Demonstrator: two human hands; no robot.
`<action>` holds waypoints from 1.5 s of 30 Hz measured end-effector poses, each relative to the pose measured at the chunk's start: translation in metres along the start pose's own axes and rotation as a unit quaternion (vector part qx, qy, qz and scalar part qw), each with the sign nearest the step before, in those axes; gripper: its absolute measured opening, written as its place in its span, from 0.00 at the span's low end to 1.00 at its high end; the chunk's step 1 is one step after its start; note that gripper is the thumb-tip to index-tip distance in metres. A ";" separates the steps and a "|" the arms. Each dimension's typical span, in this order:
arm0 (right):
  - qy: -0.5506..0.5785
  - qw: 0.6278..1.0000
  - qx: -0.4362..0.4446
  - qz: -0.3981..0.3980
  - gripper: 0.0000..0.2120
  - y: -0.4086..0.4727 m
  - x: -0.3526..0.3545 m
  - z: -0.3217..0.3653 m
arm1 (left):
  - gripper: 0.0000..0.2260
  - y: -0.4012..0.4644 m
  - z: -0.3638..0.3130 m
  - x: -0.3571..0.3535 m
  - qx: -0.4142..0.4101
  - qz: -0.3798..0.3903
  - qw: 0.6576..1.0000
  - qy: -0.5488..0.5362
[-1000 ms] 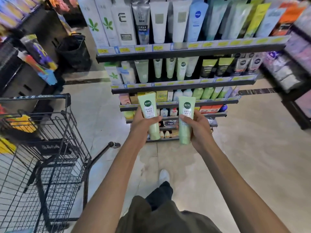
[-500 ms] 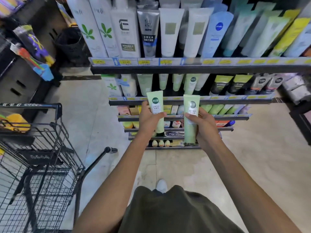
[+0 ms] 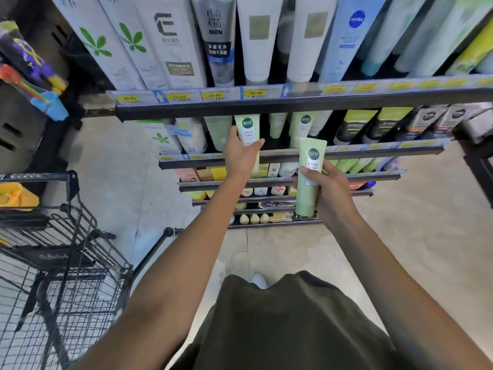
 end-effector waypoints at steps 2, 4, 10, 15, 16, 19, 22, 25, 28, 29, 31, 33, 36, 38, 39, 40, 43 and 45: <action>0.007 1.000 0.001 -0.001 0.17 0.003 0.004 0.002 | 0.18 0.009 -0.003 -0.006 -0.007 -0.006 1.000 0.002; 0.001 1.000 0.004 0.001 0.16 0.005 0.009 0.004 | 0.20 0.020 -0.004 -0.011 -0.010 -0.014 1.000 0.007; -0.014 1.000 0.006 -0.011 0.16 0.008 0.024 0.002 | 0.21 0.040 -0.009 -0.020 -0.021 -0.045 0.998 0.032; -0.035 0.999 -0.001 -0.019 0.16 0.006 0.035 -0.006 | 0.24 0.043 -0.003 -0.027 -0.039 -0.040 0.996 0.076; -0.036 0.999 -0.002 -0.019 0.16 0.006 0.037 -0.006 | 0.24 0.042 -0.001 -0.028 -0.044 -0.042 0.995 0.085; -0.033 0.999 -0.005 -0.027 0.17 0.005 0.042 -0.007 | 0.23 0.040 0.007 -0.030 -0.043 -0.050 0.993 0.096; -0.031 0.999 -0.006 -0.031 0.17 0.004 0.046 -0.008 | 0.21 0.041 0.010 -0.031 -0.044 -0.052 0.993 0.099; -0.022 0.999 -0.011 -0.036 0.17 0.003 0.048 -0.010 | 0.21 0.041 0.008 -0.031 -0.043 -0.057 0.992 0.102; -0.016 0.999 -0.010 -0.035 0.18 0.002 0.048 -0.012 | 0.21 0.041 0.010 -0.033 -0.048 -0.057 0.992 0.104; -0.016 0.999 -0.010 -0.034 0.18 0.002 0.048 -0.013 | 0.21 0.040 0.010 -0.033 -0.048 -0.059 0.991 0.107; -0.020 0.999 -0.013 -0.035 0.20 0.002 0.049 -0.016 | 0.21 0.039 0.010 -0.033 -0.048 -0.063 0.991 0.107; -0.022 0.999 -0.018 -0.037 0.20 0.002 0.049 -0.018 | 0.21 0.039 0.011 -0.033 -0.046 -0.062 0.991 0.112; -0.039 0.998 -0.020 -0.041 0.19 0.004 0.048 -0.021 | 0.22 0.039 0.011 -0.033 -0.044 -0.061 0.989 0.126; -0.055 0.998 -0.019 -0.039 0.19 0.006 0.046 -0.023 | 0.22 0.037 0.012 -0.031 -0.041 -0.056 0.987 0.144; -0.065 0.997 -0.016 -0.039 0.18 0.007 0.045 -0.024 | 0.22 0.037 0.013 -0.030 -0.040 -0.052 0.986 0.154; -0.077 0.996 -0.013 -0.038 0.18 0.009 0.044 -0.025 | 0.22 0.036 0.015 -0.028 -0.042 -0.048 0.985 0.163; -0.133 0.991 -0.002 -0.031 0.18 0.016 0.035 -0.025 | 0.24 0.029 0.019 -0.018 -0.072 -0.043 0.974 0.211; -0.167 0.985 0.006 -0.034 0.19 0.022 0.028 -0.023 | 0.25 0.022 0.022 -0.012 -0.105 -0.039 0.952 0.284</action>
Point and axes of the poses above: each hand's wrist, its own y-axis towards the middle knuckle, its own x-axis out of the back of the hand, z = x × y, the point moved 4 cm from there along y, towards the middle knuckle, and after that the axes turned 6 degrees about x, right-handed, at the moved point
